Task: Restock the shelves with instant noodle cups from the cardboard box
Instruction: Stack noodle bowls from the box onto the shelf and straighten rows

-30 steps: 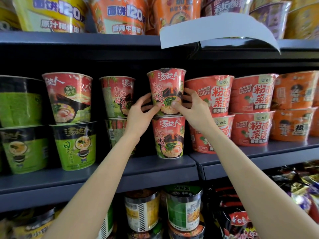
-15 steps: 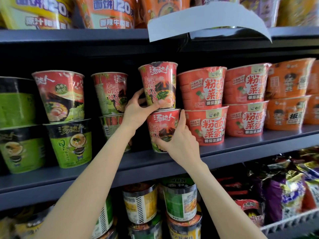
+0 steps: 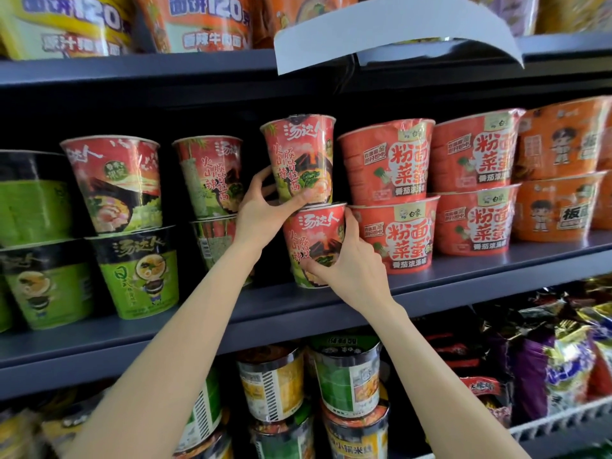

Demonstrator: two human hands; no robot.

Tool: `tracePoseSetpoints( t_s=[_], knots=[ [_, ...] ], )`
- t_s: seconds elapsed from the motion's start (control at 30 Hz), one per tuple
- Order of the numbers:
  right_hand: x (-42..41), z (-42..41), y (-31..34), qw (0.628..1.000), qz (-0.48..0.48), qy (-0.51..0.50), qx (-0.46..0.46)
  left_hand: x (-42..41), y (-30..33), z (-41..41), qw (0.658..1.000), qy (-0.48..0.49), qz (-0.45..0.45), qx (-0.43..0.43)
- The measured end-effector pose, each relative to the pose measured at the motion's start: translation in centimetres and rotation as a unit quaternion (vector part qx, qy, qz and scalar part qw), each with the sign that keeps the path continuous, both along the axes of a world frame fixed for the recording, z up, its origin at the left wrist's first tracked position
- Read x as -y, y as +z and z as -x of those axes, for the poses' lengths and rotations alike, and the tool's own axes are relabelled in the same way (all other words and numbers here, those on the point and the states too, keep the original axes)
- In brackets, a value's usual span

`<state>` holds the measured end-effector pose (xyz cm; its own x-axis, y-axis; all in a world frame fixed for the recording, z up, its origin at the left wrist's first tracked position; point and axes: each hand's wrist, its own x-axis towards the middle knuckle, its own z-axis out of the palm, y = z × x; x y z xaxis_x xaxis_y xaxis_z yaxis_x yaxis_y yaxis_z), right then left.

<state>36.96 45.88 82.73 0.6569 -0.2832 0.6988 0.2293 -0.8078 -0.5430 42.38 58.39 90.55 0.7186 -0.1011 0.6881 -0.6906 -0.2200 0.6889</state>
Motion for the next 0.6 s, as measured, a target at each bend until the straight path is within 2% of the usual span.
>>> tracePoseSetpoints(
  t_s=[0.13, 0.17, 0.23, 0.3, 0.33, 0.43, 0.53, 0.6],
  knots=[
    [-0.2, 0.9, 0.0, 0.999, 0.029, -0.023, -0.016, -0.4, -0.3, 0.4, 1.0, -0.019, 0.006, -0.01],
    [-0.4, 1.4, -0.1, 0.998, 0.04, -0.044, 0.007, -0.9, -0.5, 0.7, 0.999, -0.021, 0.031, -0.003],
    [-1.1, 2.5, -0.3, 0.99, 0.054, -0.055, 0.122, -2.6, -1.3, 1.6, 0.994, 0.017, 0.09, 0.057],
    [-2.7, 3.3, -0.3, 0.974, 0.057, 0.009, 0.217, -5.0, -2.6, 2.2, 0.982, 0.087, 0.119, 0.121],
    [-3.7, 3.2, -0.2, 0.97, 0.06, 0.06, 0.228, -6.2, -3.4, 2.2, 0.979, 0.109, 0.119, 0.128],
    [-7.1, 1.7, 0.3, 0.972, 0.061, 0.181, 0.134, -9.0, -5.2, 1.4, 0.989, 0.119, 0.074, 0.055],
    [-9.3, -1.7, 1.1, 0.978, 0.067, 0.197, -0.029, -10.1, -5.6, 0.6, 0.993, 0.111, -0.005, -0.035],
    [-10.1, -3.9, 2.0, 0.974, 0.031, 0.204, -0.097, -10.0, -5.1, 0.2, 0.991, 0.105, -0.042, -0.067]
  ],
)
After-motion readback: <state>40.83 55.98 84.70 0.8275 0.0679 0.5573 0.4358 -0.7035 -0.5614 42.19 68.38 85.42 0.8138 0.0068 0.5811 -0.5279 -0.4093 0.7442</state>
